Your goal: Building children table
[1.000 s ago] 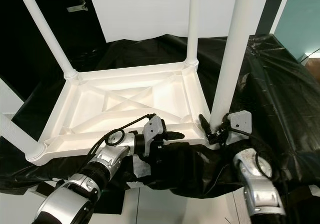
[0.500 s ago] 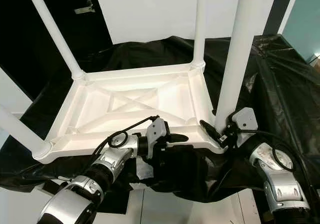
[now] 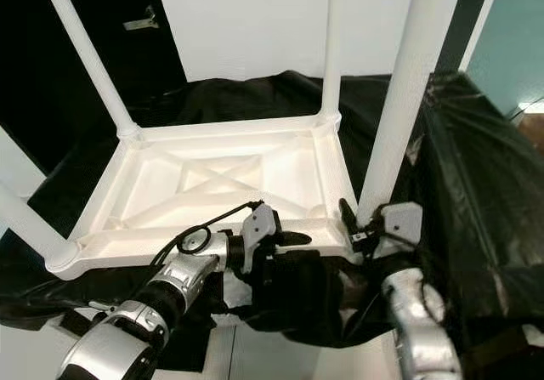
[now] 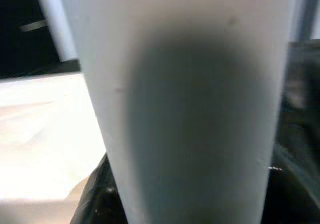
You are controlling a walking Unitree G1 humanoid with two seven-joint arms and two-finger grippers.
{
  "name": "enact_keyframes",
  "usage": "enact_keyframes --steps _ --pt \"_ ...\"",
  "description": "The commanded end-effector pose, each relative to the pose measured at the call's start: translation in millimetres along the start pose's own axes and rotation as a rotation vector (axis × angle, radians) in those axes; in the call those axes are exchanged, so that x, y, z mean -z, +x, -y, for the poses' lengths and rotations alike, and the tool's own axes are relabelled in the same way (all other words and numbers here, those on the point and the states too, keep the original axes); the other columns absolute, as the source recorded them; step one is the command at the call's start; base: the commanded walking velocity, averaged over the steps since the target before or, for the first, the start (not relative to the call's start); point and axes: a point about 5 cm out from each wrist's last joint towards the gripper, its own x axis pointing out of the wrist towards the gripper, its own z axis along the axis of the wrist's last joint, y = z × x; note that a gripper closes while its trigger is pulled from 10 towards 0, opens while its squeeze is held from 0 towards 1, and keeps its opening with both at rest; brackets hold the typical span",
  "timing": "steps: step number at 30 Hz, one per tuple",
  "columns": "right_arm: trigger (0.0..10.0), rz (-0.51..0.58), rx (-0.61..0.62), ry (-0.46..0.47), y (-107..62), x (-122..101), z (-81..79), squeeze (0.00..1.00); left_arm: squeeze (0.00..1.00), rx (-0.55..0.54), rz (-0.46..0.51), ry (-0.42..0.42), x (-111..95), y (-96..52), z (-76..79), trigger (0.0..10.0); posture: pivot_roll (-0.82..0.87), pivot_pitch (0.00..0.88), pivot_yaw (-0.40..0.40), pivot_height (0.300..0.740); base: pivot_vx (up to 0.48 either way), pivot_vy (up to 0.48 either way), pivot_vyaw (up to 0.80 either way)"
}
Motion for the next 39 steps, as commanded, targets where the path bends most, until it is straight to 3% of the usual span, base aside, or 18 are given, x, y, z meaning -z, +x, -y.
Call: enact_keyframes --steps 1,11,12,13,18,19,21,22,26,29,31,35,36,39 --pt "0.0 -0.094 0.150 -0.014 -6.5 18 7.5 0.00 0.00 0.109 -0.136 -0.109 35 -3.4 21.9 10.0 -0.15 0.000 0.085 0.740 0.000 0.000 0.00" --pt "0.0 -0.075 0.205 0.011 2.5 10 -3.7 0.00 0.00 0.122 -0.137 -0.101 34 -0.3 22.7 10.0 -0.15 0.000 0.081 0.740 0.000 0.000 0.00" --pt "2.5 -0.081 0.190 0.015 3.3 10 -7.7 0.00 0.00 0.123 -0.135 -0.101 34 0.6 23.1 10.0 -0.15 0.000 0.081 0.740 0.000 0.000 0.00" --pt "10.0 -0.082 0.165 0.012 4.2 10 -11.6 0.00 0.00 0.123 -0.134 -0.103 34 1.2 23.5 10.0 -0.15 0.000 0.079 0.740 0.000 0.000 0.00" --pt "10.0 -0.082 0.121 0.007 5.2 9 -17.3 0.00 0.00 0.123 -0.133 -0.105 34 1.5 24.1 10.0 -0.16 0.000 0.078 0.740 0.000 0.000 0.00" --pt "10.0 -0.065 0.098 0.012 5.9 7 -17.6 1.00 0.00 0.122 -0.134 -0.106 35 1.4 24.3 10.0 -0.16 0.000 0.077 0.740 0.000 0.000 0.00" --pt "10.0 -0.031 0.072 -0.009 7.5 3 -15.0 1.00 0.00 0.122 -0.134 -0.106 35 1.3 24.4 10.0 -0.16 0.000 0.079 0.740 0.000 0.000 0.00" --pt "10.0 -0.005 -0.005 -0.043 10.5 -2 -8.1 0.05 0.00 0.123 -0.133 -0.106 35 1.8 24.7 10.0 -0.17 0.000 0.079 0.740 0.000 0.000 0.00" --pt "10.0 0.014 -0.157 -0.096 16.9 -9 8.1 0.00 0.00 0.125 -0.129 -0.107 34 3.2 25.0 10.0 -0.17 0.000 0.077 0.740 0.000 0.000 0.00" --pt "10.0 0.022 -0.195 -0.092 23.0 -15 21.5 0.00 0.00 0.124 -0.127 -0.108 34 3.7 25.1 10.0 -0.17 0.000 0.076 0.740 0.000 0.000 0.00" --pt "10.0 -0.009 -0.328 -0.073 30.7 -22 34.9 0.00 0.00 0.124 -0.124 -0.113 34 4.4 25.7 10.0 -0.17 0.000 0.077 0.740 0.000 0.000 0.00" --pt "10.0 -0.043 -0.409 -0.078 30.9 -22 38.5 0.00 0.00 0.125 -0.123 -0.114 35 4.8 26.3 10.0 -0.17 0.000 0.075 0.740 0.000 0.000 0.00" --pt "0.0 -0.057 -0.460 -0.104 29.5 -21 39.8 0.00 0.00 0.124 -0.123 -0.114 35 4.9 26.3 10.0 -0.17 0.000 0.072 0.740 0.000 0.000 0.00" --pt "0.0 -0.104 -0.620 -0.168 22.4 -18 41.8 0.00 0.00 0.120 -0.122 -0.113 34 5.0 25.8 10.0 -0.17 0.000 0.069 0.740 0.000 0.000 0.00"
